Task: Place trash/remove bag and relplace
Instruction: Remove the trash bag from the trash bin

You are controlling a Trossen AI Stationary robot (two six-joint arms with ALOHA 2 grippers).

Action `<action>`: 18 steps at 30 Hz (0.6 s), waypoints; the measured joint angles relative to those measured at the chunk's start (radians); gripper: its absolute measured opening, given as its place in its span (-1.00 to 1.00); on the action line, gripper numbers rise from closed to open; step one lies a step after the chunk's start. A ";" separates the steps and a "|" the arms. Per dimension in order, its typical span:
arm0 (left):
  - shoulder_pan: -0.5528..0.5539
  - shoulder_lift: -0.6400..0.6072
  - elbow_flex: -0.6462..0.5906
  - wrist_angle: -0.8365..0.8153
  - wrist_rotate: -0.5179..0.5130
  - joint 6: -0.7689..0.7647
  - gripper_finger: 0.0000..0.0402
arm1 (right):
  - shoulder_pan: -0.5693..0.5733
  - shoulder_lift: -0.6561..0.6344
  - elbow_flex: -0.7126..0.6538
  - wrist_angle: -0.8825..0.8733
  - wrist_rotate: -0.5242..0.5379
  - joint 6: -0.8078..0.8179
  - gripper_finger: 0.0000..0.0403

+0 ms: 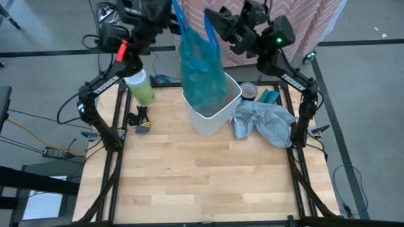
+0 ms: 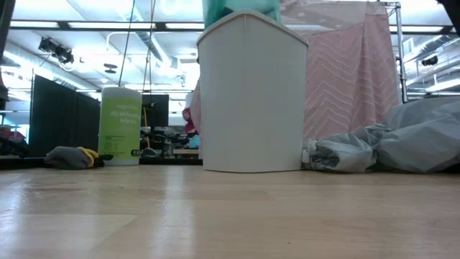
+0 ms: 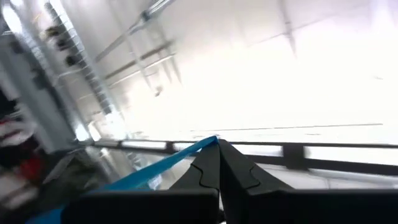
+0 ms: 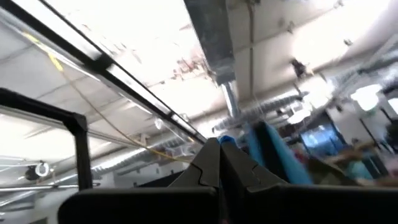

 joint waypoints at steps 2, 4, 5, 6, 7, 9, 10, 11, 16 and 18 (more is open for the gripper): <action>0.011 0.008 0.048 -0.002 0.006 0.002 -0.99 | -0.004 -0.001 0.002 -0.013 -0.013 0.010 -1.00; 0.022 0.016 0.091 -0.002 0.007 0.002 -0.99 | -0.004 0.006 0.027 -0.001 -0.039 0.013 -1.00; 0.029 0.020 0.110 -0.001 0.008 0.003 -0.99 | -0.003 0.011 0.044 0.004 -0.065 0.013 -1.00; 0.034 0.020 0.126 -0.002 0.012 0.002 -0.99 | -0.002 0.014 0.056 0.006 -0.092 0.013 -1.00; 0.038 0.020 0.140 -0.003 0.022 0.003 -0.99 | 0.002 0.014 0.056 0.018 -0.111 0.012 -1.00; 0.040 0.020 0.158 -0.001 0.027 0.003 -0.99 | 0.010 0.013 0.052 0.028 -0.140 0.014 -1.00; 0.040 0.020 0.166 0.000 0.031 0.003 -0.99 | 0.010 0.013 0.053 0.024 -0.154 0.018 -1.00; 0.039 0.019 0.176 -0.001 0.036 0.003 -0.99 | 0.010 0.014 0.053 0.021 -0.170 0.023 -1.00; 0.030 0.019 0.203 0.000 0.136 0.003 -0.99 | 0.041 0.018 0.055 0.008 -0.218 0.063 -1.00; 0.023 0.019 0.211 -0.001 0.202 0.003 -0.99 | 0.064 0.030 0.056 -0.015 -0.227 0.067 -1.00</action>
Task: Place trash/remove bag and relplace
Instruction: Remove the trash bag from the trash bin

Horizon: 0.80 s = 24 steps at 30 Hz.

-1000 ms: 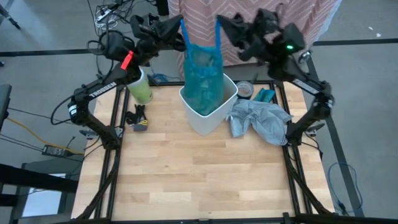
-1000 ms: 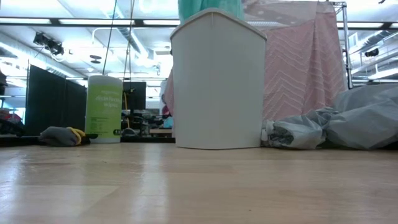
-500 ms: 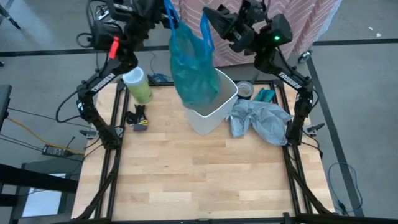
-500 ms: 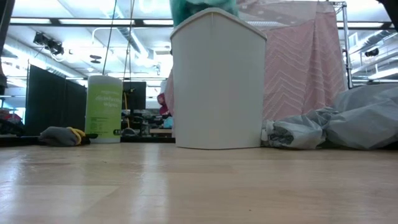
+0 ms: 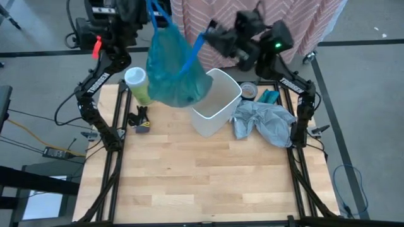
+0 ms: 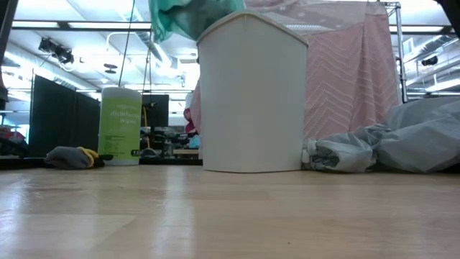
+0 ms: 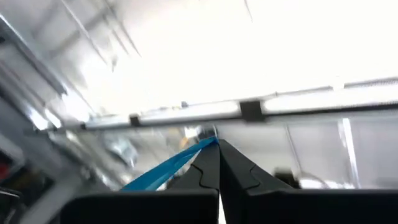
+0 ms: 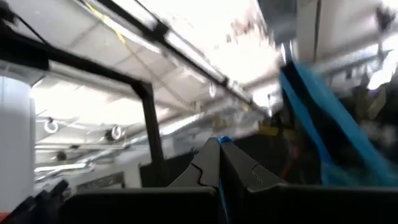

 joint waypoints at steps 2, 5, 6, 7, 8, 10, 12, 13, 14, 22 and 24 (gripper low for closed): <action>-0.012 0.000 0.002 -0.004 0.062 0.000 -0.99 | 0.020 0.019 -0.002 -0.028 -0.003 0.003 -1.00; -0.022 -0.004 0.002 -0.074 0.136 0.000 -0.99 | 0.043 0.053 -0.002 -0.033 -0.008 0.023 -1.00; -0.023 -0.006 0.002 -0.108 0.153 0.000 -0.99 | 0.048 0.065 -0.002 -0.031 -0.021 0.033 -1.00; -0.023 -0.006 0.002 -0.135 0.167 0.000 -0.99 | 0.054 0.077 -0.002 -0.029 -0.036 0.046 -1.00; -0.022 -0.008 0.002 -0.150 0.177 0.000 -0.99 | 0.060 0.089 -0.002 -0.028 -0.047 0.058 -1.00; -0.006 -0.017 0.001 -0.165 0.193 -0.001 -0.99 | 0.072 0.111 -0.002 -0.027 -0.062 0.071 -1.00; 0.013 -0.029 0.003 -0.162 0.192 0.000 -0.99 | 0.079 0.127 -0.002 -0.008 -0.065 0.072 -1.00; 0.023 -0.035 0.010 -0.160 0.191 0.000 -0.99 | 0.083 0.131 -0.003 0.010 -0.066 0.074 -1.00; 0.035 -0.043 0.016 -0.156 0.191 0.000 -0.99 | 0.085 0.133 -0.003 0.030 -0.068 0.080 -1.00; 0.084 -0.087 0.075 -0.184 0.191 0.050 -0.99 | 0.084 0.127 -0.001 0.056 -0.018 0.024 -1.00; 0.086 -0.095 0.084 -0.220 0.193 0.072 -0.99 | 0.084 0.125 -0.001 0.059 -0.002 -0.013 -0.97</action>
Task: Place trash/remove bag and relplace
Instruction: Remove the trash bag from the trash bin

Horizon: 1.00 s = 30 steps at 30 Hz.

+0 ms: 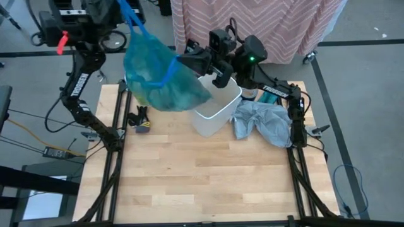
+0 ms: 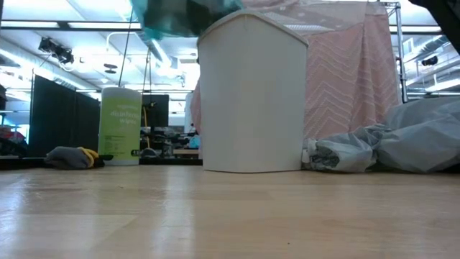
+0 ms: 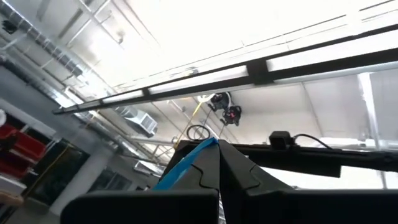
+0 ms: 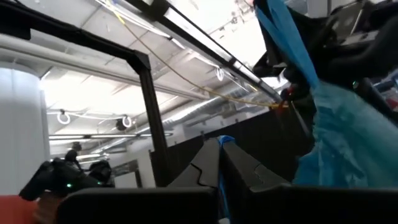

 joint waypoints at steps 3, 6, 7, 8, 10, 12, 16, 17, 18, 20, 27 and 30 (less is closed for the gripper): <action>0.000 0.001 0.001 -0.033 0.004 0.019 -0.99 | 0.000 -0.001 0.000 -0.013 -0.004 -0.013 -0.84; 0.000 0.003 0.000 -0.075 0.007 0.030 -0.99 | 0.000 -0.001 0.000 -0.030 -0.005 -0.040 -0.62; 0.002 0.004 -0.001 -0.089 0.008 0.037 -0.99 | 0.000 -0.001 0.000 -0.033 -0.005 -0.055 -0.53; 0.007 0.003 0.000 -0.101 0.010 0.047 -0.99 | 0.000 -0.001 0.000 -0.036 -0.005 -0.065 -0.44; 0.022 0.002 0.000 -0.122 0.017 0.061 -0.99 | 0.000 -0.001 0.000 -0.038 -0.006 -0.073 -0.27; 0.050 -0.005 -0.001 -0.131 0.018 0.062 -0.99 | 0.000 -0.004 -0.001 -0.038 -0.010 -0.076 -0.12; 0.136 -0.030 -0.001 -0.135 0.018 0.062 -0.99 | 0.000 -0.029 -0.001 -0.035 -0.010 -0.069 0.05; 0.162 -0.039 -0.001 -0.133 0.018 0.062 -0.99 | 0.000 -0.037 0.000 -0.027 -0.009 -0.069 0.06; 0.188 -0.047 -0.001 -0.133 0.018 0.062 -0.99 | -0.004 -0.047 0.000 -0.030 -0.009 -0.072 0.06; 0.237 -0.061 -0.001 -0.135 0.023 0.063 -0.99 | -0.009 -0.058 0.000 -0.030 -0.006 -0.093 0.05; 0.367 -0.111 -0.001 -0.321 0.144 0.120 -0.99 | -0.031 -0.089 -0.001 -0.031 0.055 -0.188 -0.05; 0.397 -0.140 0.000 -0.557 0.173 0.275 -0.99 | -0.039 -0.107 0.000 -0.022 0.059 -0.211 -0.06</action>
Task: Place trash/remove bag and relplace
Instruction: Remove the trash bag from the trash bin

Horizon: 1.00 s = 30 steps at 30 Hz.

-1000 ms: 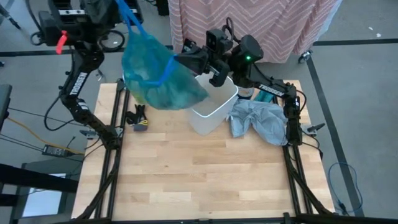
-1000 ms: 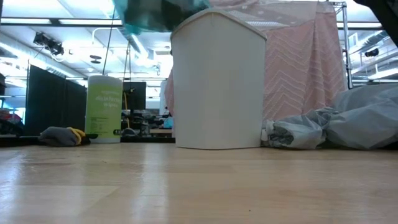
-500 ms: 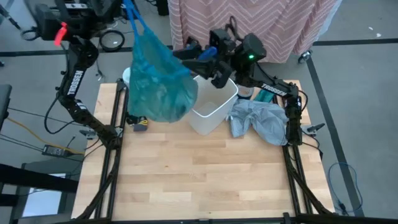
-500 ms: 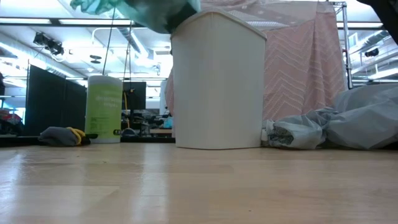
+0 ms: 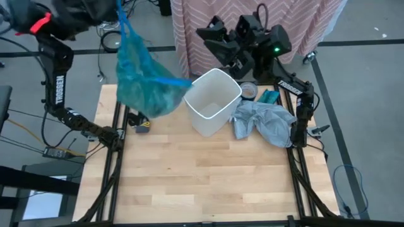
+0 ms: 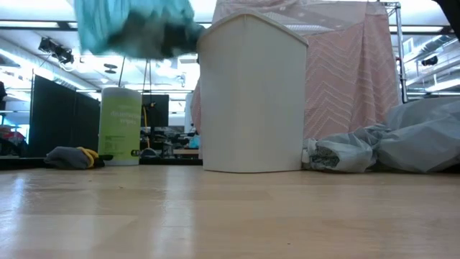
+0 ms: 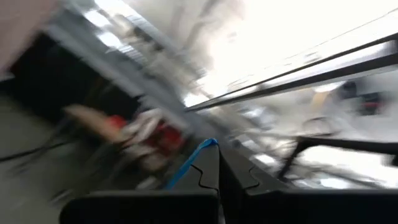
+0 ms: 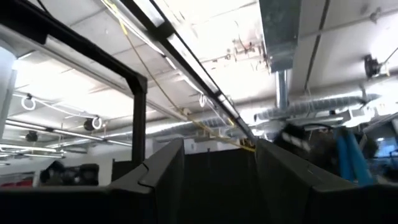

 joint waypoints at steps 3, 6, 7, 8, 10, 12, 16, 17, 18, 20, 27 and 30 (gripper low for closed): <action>0.005 -0.015 0.000 -0.231 -0.006 0.171 -0.99 | -0.004 -0.009 0.000 -0.002 0.008 -0.006 -0.06; 0.005 -0.017 -0.001 -0.400 -0.018 0.295 -0.99 | -0.005 -0.012 0.000 -0.005 0.008 -0.007 -0.07; 0.005 -0.017 -0.001 -0.452 -0.027 0.331 -0.99 | -0.005 -0.013 0.000 -0.005 0.008 -0.007 -0.08; 0.005 -0.017 -0.001 -0.508 -0.038 0.368 -0.99 | -0.005 -0.014 0.000 -0.005 0.008 -0.007 -0.08; 0.005 -0.018 -0.001 -0.631 -0.063 0.452 -0.99 | -0.005 -0.015 0.000 -0.004 0.005 -0.007 -0.08; 0.005 -0.018 -0.001 -0.788 -0.097 0.539 -0.99 | -0.005 -0.015 0.000 -0.006 -0.004 -0.006 -0.08; 0.004 -0.017 -0.002 -1.079 -0.229 0.730 -0.99 | -0.001 -0.015 0.000 -0.005 -0.010 -0.003 -0.09; 0.004 -0.017 -0.001 -1.142 -0.272 0.777 -0.99 | -0.001 -0.015 0.000 -0.006 -0.014 -0.002 -0.10; 0.004 -0.017 -0.001 -1.199 -0.318 0.820 -0.99 | 0.000 -0.015 0.000 -0.006 -0.018 -0.001 -0.10; 0.004 -0.017 -0.001 -1.296 -0.403 0.896 -0.99 | 0.000 -0.015 0.000 -0.006 -0.020 0.001 -0.11; -0.006 -0.037 -0.042 -1.403 -0.536 1.029 -0.99 | 0.000 -0.015 0.000 -0.005 -0.009 0.005 -0.10; -0.015 -0.048 -0.087 -1.398 -0.619 1.102 -0.99 | 0.000 -0.015 0.000 -0.005 -0.009 0.017 -0.10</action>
